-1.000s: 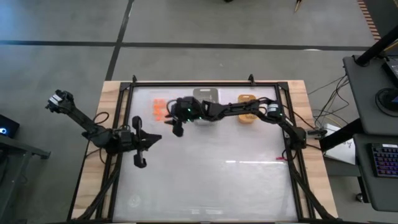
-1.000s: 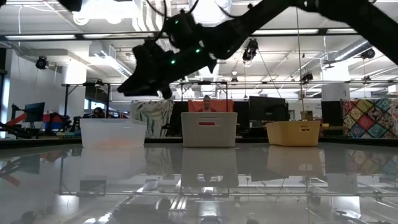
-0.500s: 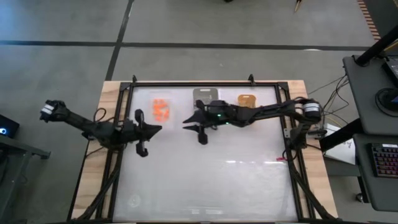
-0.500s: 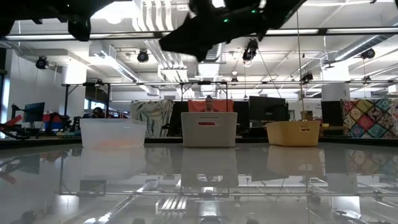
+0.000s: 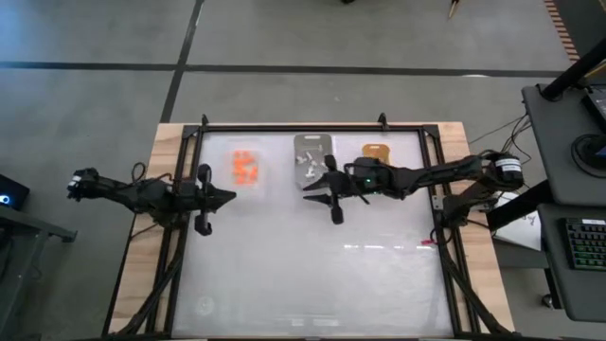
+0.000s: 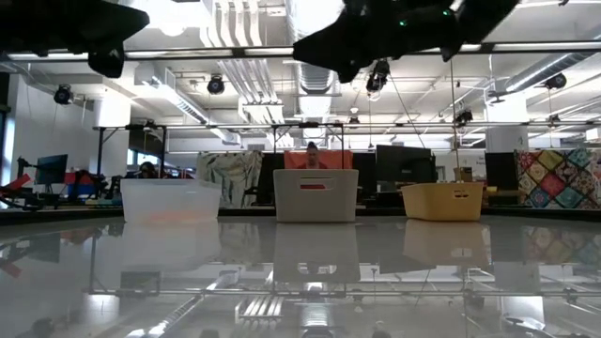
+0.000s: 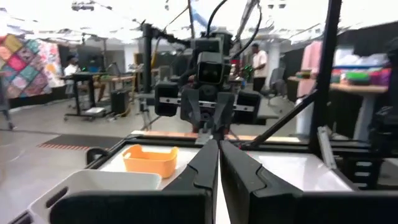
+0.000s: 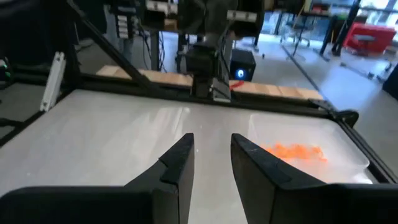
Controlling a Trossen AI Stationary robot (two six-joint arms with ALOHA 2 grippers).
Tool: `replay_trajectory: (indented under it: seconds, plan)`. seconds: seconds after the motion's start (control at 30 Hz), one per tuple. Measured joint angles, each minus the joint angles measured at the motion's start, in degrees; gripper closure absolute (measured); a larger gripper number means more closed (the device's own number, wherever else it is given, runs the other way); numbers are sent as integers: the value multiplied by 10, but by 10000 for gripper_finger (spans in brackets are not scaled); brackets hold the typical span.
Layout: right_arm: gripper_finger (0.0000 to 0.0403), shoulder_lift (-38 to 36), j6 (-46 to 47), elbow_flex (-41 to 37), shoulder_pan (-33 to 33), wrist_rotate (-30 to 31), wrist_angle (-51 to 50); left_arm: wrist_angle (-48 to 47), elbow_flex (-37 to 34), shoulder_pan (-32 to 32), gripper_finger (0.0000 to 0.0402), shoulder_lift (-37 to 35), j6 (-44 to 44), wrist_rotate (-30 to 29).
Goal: Sort Halloween decoration
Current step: Return to Home Position
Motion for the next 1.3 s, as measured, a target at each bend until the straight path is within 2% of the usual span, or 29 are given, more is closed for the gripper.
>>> replay_trajectory:
  seconds: [0.27,0.43,0.5,0.63,0.83,1.03,1.3]
  plan:
    - [309,-47,-8,-89,0,0,58,82,-107,0,402,-98,-5,36]
    - [307,-78,-16,-133,0,-1,68,41,-112,1,402,-131,-14,45]
    - [309,-87,-25,-162,0,0,107,32,-112,1,402,-138,-6,52]
    - [318,-118,-29,-235,-8,-1,201,-7,-112,1,402,-138,-20,27]
    - [328,-185,-65,-321,-17,-1,229,-9,-107,1,402,-125,-73,-68]
    - [337,-256,-90,-391,-17,0,307,-10,-106,1,402,-118,-74,-70]
    - [334,-306,-90,-424,-17,4,290,-10,-106,1,402,-102,-74,-70]
